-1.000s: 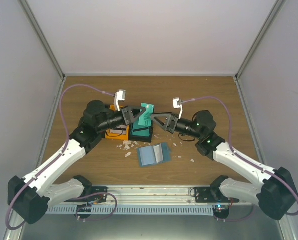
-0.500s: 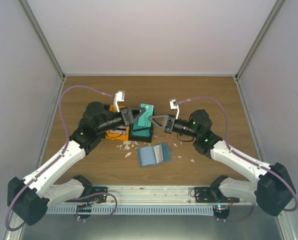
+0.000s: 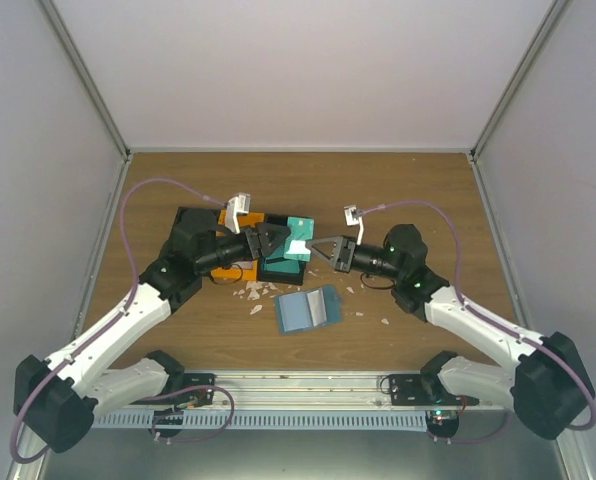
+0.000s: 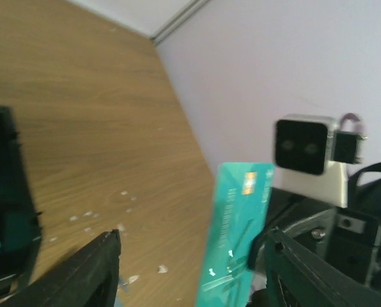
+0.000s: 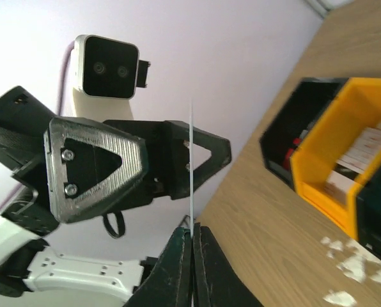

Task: Put the credit cards into the card holder
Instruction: Pick up the credit card from the storage box, then insert the credit card into the card holder.

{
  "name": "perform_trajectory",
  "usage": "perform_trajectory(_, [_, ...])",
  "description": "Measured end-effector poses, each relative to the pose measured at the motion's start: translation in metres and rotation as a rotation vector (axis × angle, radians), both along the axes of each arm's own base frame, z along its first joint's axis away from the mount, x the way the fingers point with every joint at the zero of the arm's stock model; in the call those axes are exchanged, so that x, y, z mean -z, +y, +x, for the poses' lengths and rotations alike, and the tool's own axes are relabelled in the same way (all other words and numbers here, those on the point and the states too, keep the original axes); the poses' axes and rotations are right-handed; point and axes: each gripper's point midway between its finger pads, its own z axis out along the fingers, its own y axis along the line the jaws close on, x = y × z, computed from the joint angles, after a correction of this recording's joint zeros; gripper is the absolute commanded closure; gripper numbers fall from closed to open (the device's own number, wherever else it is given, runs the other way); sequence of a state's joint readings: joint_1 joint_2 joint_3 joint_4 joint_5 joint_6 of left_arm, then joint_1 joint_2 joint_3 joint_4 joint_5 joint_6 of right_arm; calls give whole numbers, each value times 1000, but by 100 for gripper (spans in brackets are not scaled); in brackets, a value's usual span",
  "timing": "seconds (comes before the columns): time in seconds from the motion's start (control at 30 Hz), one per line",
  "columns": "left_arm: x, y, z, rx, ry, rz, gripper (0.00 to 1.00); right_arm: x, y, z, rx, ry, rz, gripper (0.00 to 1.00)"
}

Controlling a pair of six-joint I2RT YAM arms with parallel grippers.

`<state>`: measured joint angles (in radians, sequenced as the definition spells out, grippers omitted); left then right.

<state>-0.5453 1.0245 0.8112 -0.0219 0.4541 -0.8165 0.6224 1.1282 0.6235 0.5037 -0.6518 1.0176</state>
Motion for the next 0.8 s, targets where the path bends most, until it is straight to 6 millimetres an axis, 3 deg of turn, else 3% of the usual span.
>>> perform_trajectory(0.1, [19,9,0,-38,32,67,38,18,-11,0,30,12,-68,99])
perform_trajectory(0.23, [58,18,-10,-49,96,131,57,49,-18,-6,30,40,-185,100])
perform_trajectory(0.4, [134,20,-37,3,259,198,72,128,-27,-24,-19,192,-352,100])
perform_trajectory(0.53, [183,16,-63,70,379,256,74,179,-40,-47,-58,317,-447,99])
perform_trajectory(0.8, [219,0,-81,149,437,306,76,223,-42,-55,-97,429,-523,100])
